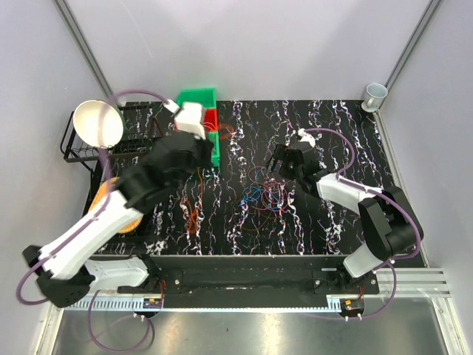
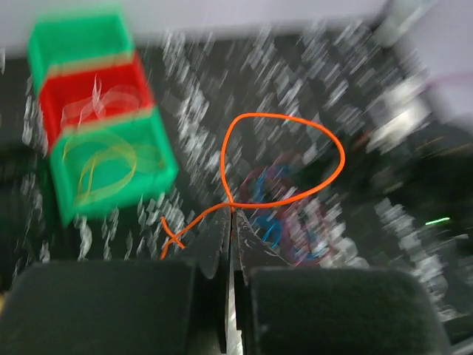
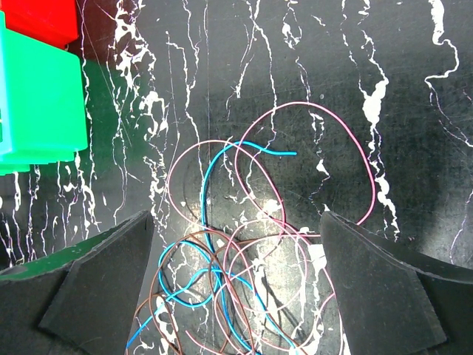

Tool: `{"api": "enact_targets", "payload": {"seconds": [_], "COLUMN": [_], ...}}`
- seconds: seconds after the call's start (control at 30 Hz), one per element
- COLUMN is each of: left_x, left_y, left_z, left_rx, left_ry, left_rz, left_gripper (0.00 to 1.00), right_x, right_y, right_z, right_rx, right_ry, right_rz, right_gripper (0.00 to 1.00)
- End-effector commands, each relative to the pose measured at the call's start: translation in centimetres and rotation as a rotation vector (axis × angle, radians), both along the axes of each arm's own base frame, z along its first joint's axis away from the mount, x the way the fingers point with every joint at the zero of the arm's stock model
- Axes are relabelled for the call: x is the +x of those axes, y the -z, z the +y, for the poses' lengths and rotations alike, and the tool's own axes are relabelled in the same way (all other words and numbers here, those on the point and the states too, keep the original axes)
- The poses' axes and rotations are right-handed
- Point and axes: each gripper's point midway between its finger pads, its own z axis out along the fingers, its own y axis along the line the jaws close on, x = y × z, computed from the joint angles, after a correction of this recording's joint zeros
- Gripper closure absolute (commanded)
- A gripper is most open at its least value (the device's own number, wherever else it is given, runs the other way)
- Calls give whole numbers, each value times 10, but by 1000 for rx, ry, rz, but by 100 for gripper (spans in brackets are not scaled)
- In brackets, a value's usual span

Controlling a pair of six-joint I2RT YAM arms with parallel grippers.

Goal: Untangle the cables

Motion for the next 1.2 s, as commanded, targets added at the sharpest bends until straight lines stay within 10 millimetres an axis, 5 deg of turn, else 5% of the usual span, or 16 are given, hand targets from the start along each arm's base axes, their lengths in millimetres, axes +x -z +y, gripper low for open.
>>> {"api": "enact_targets", "payload": {"seconds": [0.0, 0.07, 0.33, 0.63, 0.97, 1.07, 1.17], "left_x": [11, 12, -4, -41, -37, -37, -36], "left_y": [84, 110, 149, 234, 298, 307, 303], "left_z": [22, 31, 53, 38, 17, 12, 9], "left_rx": [52, 72, 60, 19, 116, 141, 138], "left_ry": [-152, -182, -282, -187, -185, -169, -161], "left_rz": [188, 242, 340, 550, 694, 723, 719], "left_gripper": [100, 100, 100, 100, 98, 86, 60], "right_x": [8, 8, 9, 9, 9, 9, 9], "right_y": [-18, -16, -14, -9, -10, -10, -10], "right_z": [4, 5, 4, 8, 9, 8, 8], "right_rx": [43, 46, 43, 54, 57, 56, 59], "right_ry": [-1, -5, -4, -16, -17, -17, -19], "right_rz": [-45, -37, -33, -14, -11, -13, -9], "right_gripper": [0, 0, 0, 0, 0, 0, 0]}}
